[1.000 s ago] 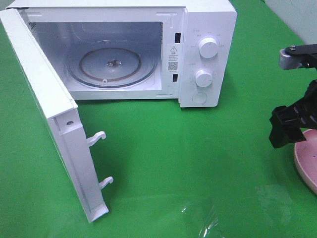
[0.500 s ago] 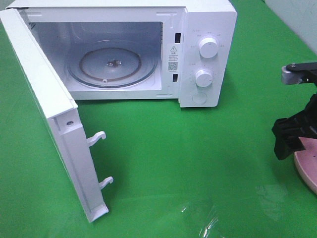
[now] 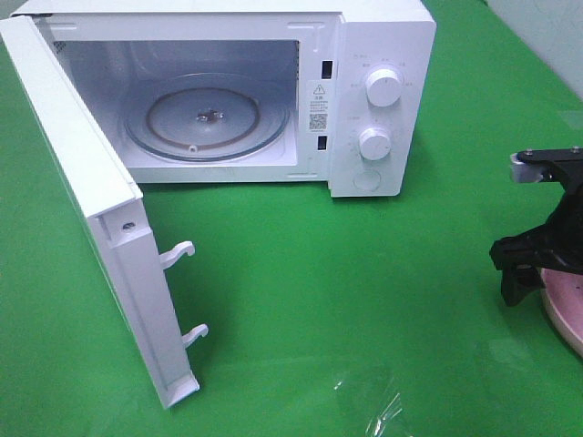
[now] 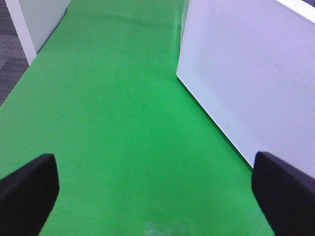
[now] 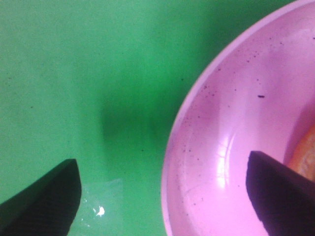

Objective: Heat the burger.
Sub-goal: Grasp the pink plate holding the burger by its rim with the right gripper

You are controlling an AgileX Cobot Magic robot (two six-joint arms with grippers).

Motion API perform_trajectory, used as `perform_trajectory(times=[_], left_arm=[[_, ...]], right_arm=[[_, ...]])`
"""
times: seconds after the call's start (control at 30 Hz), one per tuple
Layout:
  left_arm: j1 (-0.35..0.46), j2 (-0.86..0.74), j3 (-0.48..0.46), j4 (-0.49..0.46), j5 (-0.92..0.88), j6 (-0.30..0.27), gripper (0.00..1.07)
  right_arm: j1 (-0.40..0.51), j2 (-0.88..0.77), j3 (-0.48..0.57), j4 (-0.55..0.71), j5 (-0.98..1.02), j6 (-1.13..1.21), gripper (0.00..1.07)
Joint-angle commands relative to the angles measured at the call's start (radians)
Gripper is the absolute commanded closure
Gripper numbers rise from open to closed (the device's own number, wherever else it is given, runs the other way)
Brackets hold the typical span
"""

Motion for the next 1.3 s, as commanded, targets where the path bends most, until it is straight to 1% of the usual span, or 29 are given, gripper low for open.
perform_trajectory(times=[0.03,0.2,0.5,0.57,0.6,0.63,0.67,0.7,0.73,0.77,0.8,0.83,0.87,0.9,0.93,1.0,1.1,1.13,1.17,1.23,1.3], left_arm=[[0.002,-0.015,0.003,-0.007,-0.01,-0.001,0.08],[0.002,-0.015,0.003,-0.007,-0.01,-0.001,0.08],[0.002,-0.015,0.003,-0.007,-0.01,-0.001,0.08],[0.002,-0.015,0.003,-0.007,-0.01,-0.001,0.08],[0.002,-0.015,0.003,-0.007,-0.01,-0.001,0.08],[0.002,-0.015,0.003,-0.007,-0.01,-0.001,0.08],[0.002,-0.015,0.003,-0.007,-0.01,-0.001,0.08],[0.002,-0.015,0.003,-0.007,-0.01,-0.001,0.08],[0.002,-0.015,0.003,-0.007,-0.01,-0.001,0.08],[0.002,-0.015,0.003,-0.007,-0.01,-0.001,0.08],[0.002,-0.015,0.003,-0.007,-0.01,-0.001,0.08],[0.002,-0.015,0.003,-0.007,-0.01,-0.001,0.08],[0.002,-0.015,0.003,-0.007,-0.01,-0.001,0.08],[0.002,-0.015,0.003,-0.007,-0.01,-0.001,0.08],[0.002,-0.015,0.003,-0.007,-0.01,-0.001,0.08],[0.002,-0.015,0.003,-0.007,-0.01,-0.001,0.08],[0.002,-0.015,0.003,-0.007,-0.01,-0.001,0.08],[0.002,-0.015,0.003,-0.007,-0.01,-0.001,0.08],[0.002,-0.015,0.003,-0.007,-0.01,-0.001,0.08],[0.002,-0.015,0.003,-0.007,-0.01,-0.001,0.08],[0.002,-0.015,0.003,-0.007,-0.01,-0.001,0.08]], right_arm=[[-0.006,0.017,0.004,-0.009,-0.017,0.001,0.22],[-0.006,0.083,0.004,-0.009,-0.058,0.002,0.23],[-0.006,0.123,0.004,-0.01,-0.089,0.005,0.25],[-0.006,0.123,0.004,-0.01,-0.089,0.005,0.26],[-0.006,0.123,0.004,-0.015,-0.087,0.005,0.31],[-0.006,0.123,0.004,-0.015,-0.087,0.005,0.31],[-0.006,0.123,0.004,-0.019,-0.084,0.005,0.36],[-0.006,0.123,0.004,-0.023,-0.082,0.005,0.45],[-0.006,0.123,0.004,-0.023,-0.082,0.005,0.45],[-0.006,0.123,0.004,-0.024,-0.082,0.005,0.49],[-0.006,0.123,0.004,-0.024,-0.082,0.005,0.49],[-0.006,0.123,0.004,-0.025,-0.082,0.005,0.59],[-0.006,0.123,0.004,-0.025,-0.082,0.005,0.59],[-0.006,0.123,0.004,-0.028,-0.082,0.005,0.68],[-0.006,0.123,0.004,-0.028,-0.082,0.005,0.68],[-0.006,0.123,0.004,-0.057,-0.086,0.005,0.85],[-0.006,0.123,0.004,-0.064,-0.086,0.005,0.89],[-0.006,0.123,0.004,-0.08,-0.086,0.005,0.95],[-0.006,0.123,0.004,-0.08,-0.086,0.005,0.95],[-0.006,0.123,0.004,-0.079,-0.092,0.005,1.06],[-0.006,0.123,0.004,-0.077,-0.096,0.006,1.07]])
